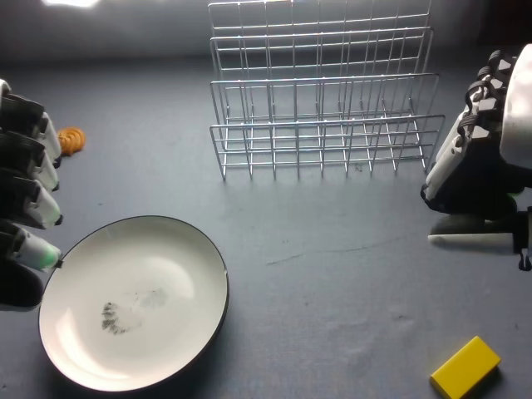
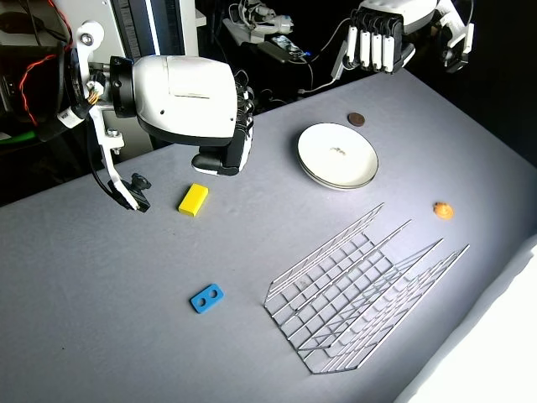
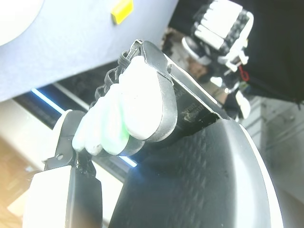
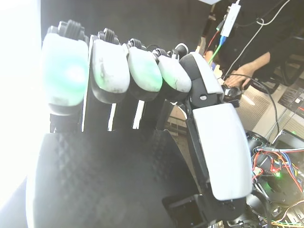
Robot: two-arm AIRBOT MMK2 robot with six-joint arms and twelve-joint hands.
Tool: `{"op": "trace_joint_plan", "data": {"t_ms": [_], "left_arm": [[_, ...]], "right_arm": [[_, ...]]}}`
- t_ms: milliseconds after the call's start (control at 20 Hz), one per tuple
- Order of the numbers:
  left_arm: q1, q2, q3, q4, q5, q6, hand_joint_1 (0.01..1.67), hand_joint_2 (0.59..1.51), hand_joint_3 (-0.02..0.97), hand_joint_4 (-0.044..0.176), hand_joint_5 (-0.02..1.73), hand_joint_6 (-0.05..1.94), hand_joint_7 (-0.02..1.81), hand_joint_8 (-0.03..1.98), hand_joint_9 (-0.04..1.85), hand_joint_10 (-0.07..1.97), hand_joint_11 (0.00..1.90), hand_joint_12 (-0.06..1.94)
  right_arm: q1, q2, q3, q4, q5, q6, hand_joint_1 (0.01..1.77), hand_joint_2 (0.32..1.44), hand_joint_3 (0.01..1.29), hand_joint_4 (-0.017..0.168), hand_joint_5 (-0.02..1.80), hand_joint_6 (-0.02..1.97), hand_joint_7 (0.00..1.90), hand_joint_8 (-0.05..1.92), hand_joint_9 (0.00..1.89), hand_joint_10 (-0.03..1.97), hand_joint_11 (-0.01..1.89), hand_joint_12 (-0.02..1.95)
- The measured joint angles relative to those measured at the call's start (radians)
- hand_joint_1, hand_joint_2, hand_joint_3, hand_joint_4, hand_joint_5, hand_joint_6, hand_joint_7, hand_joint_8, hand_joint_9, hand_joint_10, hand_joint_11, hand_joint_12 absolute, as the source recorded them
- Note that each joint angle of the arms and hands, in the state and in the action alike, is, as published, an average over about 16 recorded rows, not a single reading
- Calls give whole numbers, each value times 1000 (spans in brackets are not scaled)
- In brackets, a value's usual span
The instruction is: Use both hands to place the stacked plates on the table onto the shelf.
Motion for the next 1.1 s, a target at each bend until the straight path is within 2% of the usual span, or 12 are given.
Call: {"op": "trace_joint_plan", "data": {"t_ms": [250,350,450,550,650,800,1100], "left_arm": [[3,0,4,-2,-3,3,121,1109,43,21,388,468,421,490,444,462,476,460],[6,0,5,-6,-4,6,107,1106,40,18,344,402,369,421,386,400,413,397],[8,0,6,-9,-5,8,80,1097,40,12,277,305,287,321,299,303,324,299],[12,0,9,-16,-7,12,22,1084,30,-2,135,91,117,102,122,95,144,93],[17,0,9,-27,-9,15,16,1086,22,3,80,2,44,4,33,10,45,7],[24,1,10,-39,-8,10,19,1086,27,1,64,-3,32,-5,21,11,22,2],[34,5,16,-38,-3,-32,22,1089,24,1,69,2,39,-8,31,10,23,0]], "right_arm": [[0,0,0,2,-1,0,169,1251,30,-3,432,569,455,538,469,553,471,644],[0,0,0,4,-1,0,234,1217,28,-4,379,493,398,465,409,477,408,565],[-1,0,0,5,-2,0,341,1169,27,-3,305,388,320,364,328,373,325,449],[-1,0,0,8,-2,1,439,1121,24,-4,172,166,177,147,177,150,156,233],[-1,0,0,10,-2,1,579,1084,19,-4,100,37,97,25,88,25,55,125],[-1,0,0,13,-5,2,809,1022,18,-4,68,23,62,19,56,11,34,108],[-1,0,0,17,-14,13,1246,908,18,-5,37,20,17,15,22,6,40,94]]}}
